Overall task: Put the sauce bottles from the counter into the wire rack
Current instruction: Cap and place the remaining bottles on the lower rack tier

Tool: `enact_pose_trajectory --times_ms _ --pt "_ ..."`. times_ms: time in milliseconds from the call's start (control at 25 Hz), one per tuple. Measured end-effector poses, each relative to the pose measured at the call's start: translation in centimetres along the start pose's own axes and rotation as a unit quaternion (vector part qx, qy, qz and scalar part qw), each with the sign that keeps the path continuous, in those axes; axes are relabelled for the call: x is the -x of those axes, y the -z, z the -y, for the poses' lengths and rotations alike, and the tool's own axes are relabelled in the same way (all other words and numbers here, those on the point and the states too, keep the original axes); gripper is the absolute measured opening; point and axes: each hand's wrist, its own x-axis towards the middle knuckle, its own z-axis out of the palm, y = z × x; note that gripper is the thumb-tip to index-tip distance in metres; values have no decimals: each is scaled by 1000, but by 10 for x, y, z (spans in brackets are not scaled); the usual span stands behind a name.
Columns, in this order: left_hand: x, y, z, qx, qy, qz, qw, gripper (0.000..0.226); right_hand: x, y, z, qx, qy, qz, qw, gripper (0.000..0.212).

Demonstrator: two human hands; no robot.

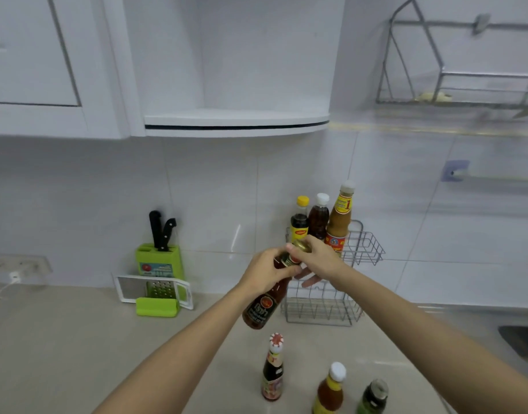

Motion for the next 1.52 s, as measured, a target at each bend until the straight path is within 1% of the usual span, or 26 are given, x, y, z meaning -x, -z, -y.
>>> enact_pose_trajectory --times_ms 80,200,280,400,480,560,760,840,920,1040,1080,1160,1240,1320,1440,1520 --pt "-8 -9 8 0 32 31 999 32 -2 7 -22 -38 -16 -60 997 37" --pt "-8 0 40 -35 97 -4 995 22 -2 25 -56 -106 -77 -146 981 32" --pt "-7 -4 57 -40 137 1 990 20 -4 42 -78 -126 -114 -192 967 34" --pt "-3 -17 71 -39 177 35 983 17 -10 43 -108 -168 -157 -229 946 35" --pt "-9 -26 82 -31 189 68 979 16 -16 33 -128 -227 -199 -261 917 36" --pt "-13 -36 91 -25 201 84 976 17 -19 27 -145 -286 -221 -283 888 41" --pt "-33 -60 127 -28 219 94 971 18 -39 5 -166 -373 -228 -339 833 41" --pt "-42 -69 142 -26 222 97 970 17 -51 3 -173 -392 -217 -346 824 42" --pt "-50 -77 157 -18 232 101 967 18 -61 -1 -176 -398 -199 -327 834 42" --pt "-58 -86 174 -20 259 103 960 28 -75 -9 -175 -357 -175 -278 874 31" --pt "-60 -89 178 -16 263 105 959 34 -78 -12 -172 -325 -162 -258 895 29" --pt "-61 -95 182 -17 266 118 957 46 -86 -18 -169 -222 -129 -219 941 26" --pt "-62 -101 185 -14 274 132 952 53 -94 -21 -165 -118 -86 -184 972 18" --pt "-63 -106 182 6 275 148 950 57 -102 -23 -158 -27 -49 -148 987 18" --pt "-67 -118 173 55 247 156 955 50 -113 -29 -153 102 -20 -124 987 32" --pt "-68 -124 170 64 244 131 959 47 -117 -34 -151 129 -25 -114 985 39"
